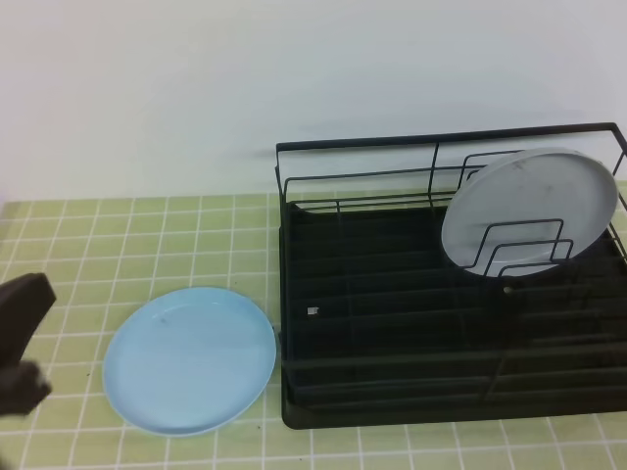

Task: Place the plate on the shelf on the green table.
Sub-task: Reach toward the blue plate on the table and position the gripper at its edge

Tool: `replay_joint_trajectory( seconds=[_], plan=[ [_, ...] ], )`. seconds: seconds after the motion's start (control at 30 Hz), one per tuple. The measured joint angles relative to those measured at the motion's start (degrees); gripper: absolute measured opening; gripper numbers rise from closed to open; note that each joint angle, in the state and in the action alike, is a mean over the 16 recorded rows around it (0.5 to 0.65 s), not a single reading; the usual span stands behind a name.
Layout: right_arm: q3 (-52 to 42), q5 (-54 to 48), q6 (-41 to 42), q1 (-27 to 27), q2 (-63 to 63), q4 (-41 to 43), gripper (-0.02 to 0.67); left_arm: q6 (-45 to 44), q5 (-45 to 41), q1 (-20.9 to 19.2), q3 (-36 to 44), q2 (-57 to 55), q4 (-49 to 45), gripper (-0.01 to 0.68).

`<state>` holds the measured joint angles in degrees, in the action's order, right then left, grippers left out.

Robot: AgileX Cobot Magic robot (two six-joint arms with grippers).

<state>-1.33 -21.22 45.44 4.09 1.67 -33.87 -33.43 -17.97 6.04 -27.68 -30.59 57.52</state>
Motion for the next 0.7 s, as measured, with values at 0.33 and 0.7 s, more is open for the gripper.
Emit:
replay_joint_trajectory(
  seconds=[0.33,0.7],
  plan=[
    [0.0,0.0,0.0,0.0,0.0,0.0,-0.003,11.9,-4.6,-2.9,-7.2,-19.9,-14.2,0.08],
    [0.0,0.0,0.0,0.0,0.0,0.0,-0.003,10.5,-22.0,-15.4,-18.5,-41.3,-16.2,0.102]
  ],
)
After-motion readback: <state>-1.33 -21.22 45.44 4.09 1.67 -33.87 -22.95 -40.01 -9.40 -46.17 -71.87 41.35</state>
